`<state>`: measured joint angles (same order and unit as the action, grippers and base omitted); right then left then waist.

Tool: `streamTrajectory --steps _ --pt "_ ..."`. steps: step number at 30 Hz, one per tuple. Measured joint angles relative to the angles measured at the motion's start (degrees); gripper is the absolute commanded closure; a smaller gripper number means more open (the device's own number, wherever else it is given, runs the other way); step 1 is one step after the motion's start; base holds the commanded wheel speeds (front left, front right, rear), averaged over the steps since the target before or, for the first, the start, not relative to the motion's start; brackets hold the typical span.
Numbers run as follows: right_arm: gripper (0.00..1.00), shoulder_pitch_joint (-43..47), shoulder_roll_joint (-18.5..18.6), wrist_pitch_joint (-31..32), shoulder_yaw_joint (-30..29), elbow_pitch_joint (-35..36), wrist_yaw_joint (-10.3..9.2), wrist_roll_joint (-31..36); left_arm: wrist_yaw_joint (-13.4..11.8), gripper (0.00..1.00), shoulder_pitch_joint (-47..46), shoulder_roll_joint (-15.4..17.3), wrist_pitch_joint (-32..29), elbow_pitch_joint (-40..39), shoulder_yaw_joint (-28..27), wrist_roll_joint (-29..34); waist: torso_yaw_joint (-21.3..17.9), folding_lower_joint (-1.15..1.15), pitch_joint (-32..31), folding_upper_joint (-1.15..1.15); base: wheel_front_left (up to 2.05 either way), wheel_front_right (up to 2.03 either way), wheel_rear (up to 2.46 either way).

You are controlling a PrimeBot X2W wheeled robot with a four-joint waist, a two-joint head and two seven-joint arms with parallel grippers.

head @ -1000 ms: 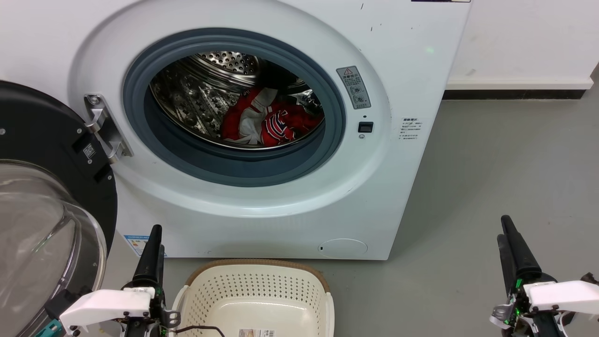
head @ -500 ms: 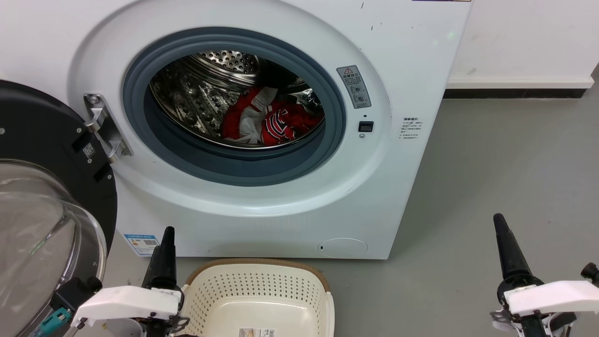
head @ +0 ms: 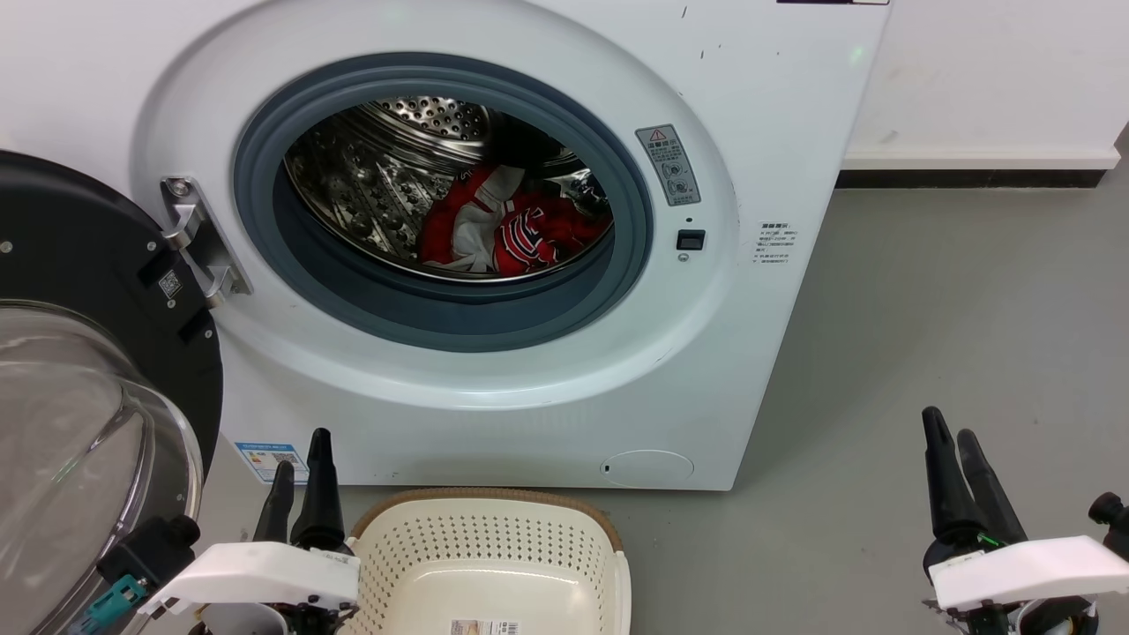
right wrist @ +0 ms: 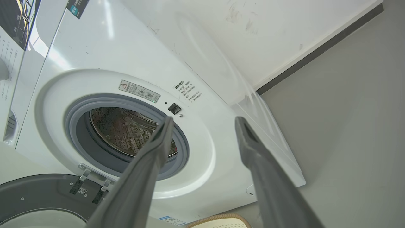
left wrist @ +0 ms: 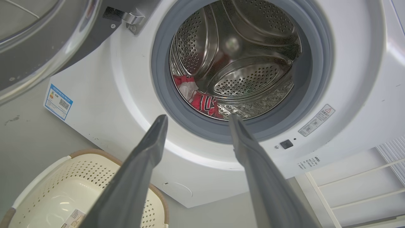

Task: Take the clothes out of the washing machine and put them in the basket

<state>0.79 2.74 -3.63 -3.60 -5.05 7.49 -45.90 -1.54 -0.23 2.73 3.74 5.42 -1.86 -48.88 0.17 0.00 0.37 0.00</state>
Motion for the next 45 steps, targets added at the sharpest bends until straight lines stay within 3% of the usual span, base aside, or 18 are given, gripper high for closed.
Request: streamTrajectory --steps 20,45 --pt "0.00 1.88 0.01 -3.49 0.41 2.74 0.00 14.86 -2.00 0.00 1.45 0.02 3.52 -2.74 1.47 15.12 -0.01 0.00 0.14 0.00 0.00 0.00 0.00" --pt "0.00 3.51 0.01 -7.05 0.91 6.16 0.01 29.98 -1.55 0.00 3.29 0.04 7.05 -3.91 2.36 28.46 -0.50 0.00 0.40 0.00 0.00 0.00 0.00"
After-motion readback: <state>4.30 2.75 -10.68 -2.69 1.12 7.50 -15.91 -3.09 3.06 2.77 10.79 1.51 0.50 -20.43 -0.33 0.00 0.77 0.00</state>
